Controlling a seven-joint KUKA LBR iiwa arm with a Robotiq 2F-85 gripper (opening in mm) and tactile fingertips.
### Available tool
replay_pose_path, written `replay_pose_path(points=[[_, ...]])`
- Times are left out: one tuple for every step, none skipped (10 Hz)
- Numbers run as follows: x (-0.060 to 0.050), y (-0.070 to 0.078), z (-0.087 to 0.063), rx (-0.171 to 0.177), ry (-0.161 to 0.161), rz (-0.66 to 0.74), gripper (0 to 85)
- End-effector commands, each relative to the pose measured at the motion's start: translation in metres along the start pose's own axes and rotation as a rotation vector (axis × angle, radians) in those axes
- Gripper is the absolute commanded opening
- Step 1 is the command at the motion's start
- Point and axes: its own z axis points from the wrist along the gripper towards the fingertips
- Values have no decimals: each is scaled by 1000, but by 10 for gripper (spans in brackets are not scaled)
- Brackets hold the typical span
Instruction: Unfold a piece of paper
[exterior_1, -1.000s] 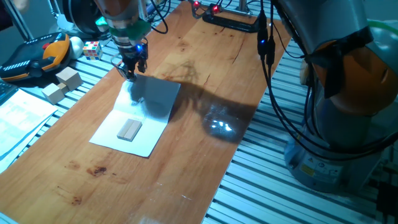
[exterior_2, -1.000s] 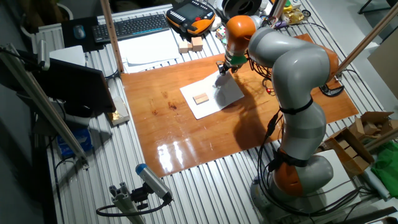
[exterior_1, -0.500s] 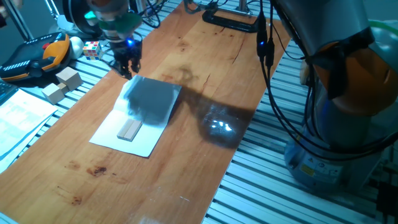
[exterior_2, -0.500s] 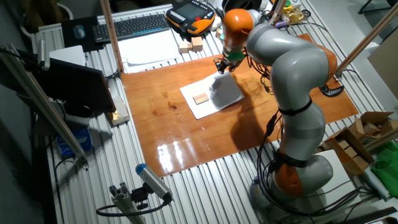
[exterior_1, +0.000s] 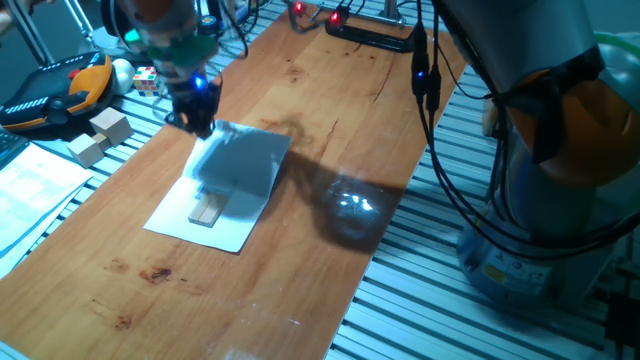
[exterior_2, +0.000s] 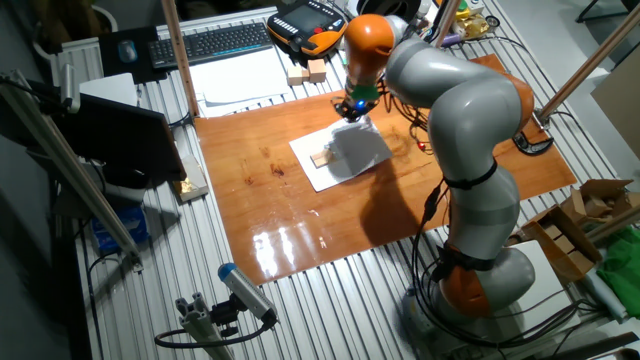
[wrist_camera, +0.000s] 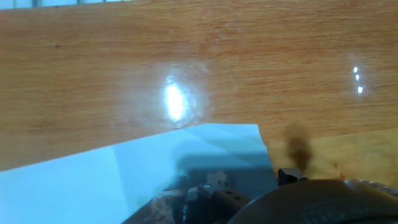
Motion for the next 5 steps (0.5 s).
replay_pose_path(points=[[4, 8, 9, -7, -3, 0, 23], [7, 13, 19, -8, -11, 0, 23], [9, 16, 30, -9, -23, 0, 23], [10, 16, 44, -13, -38, -7, 23], [11, 15, 54, -22, -47, -10, 23]])
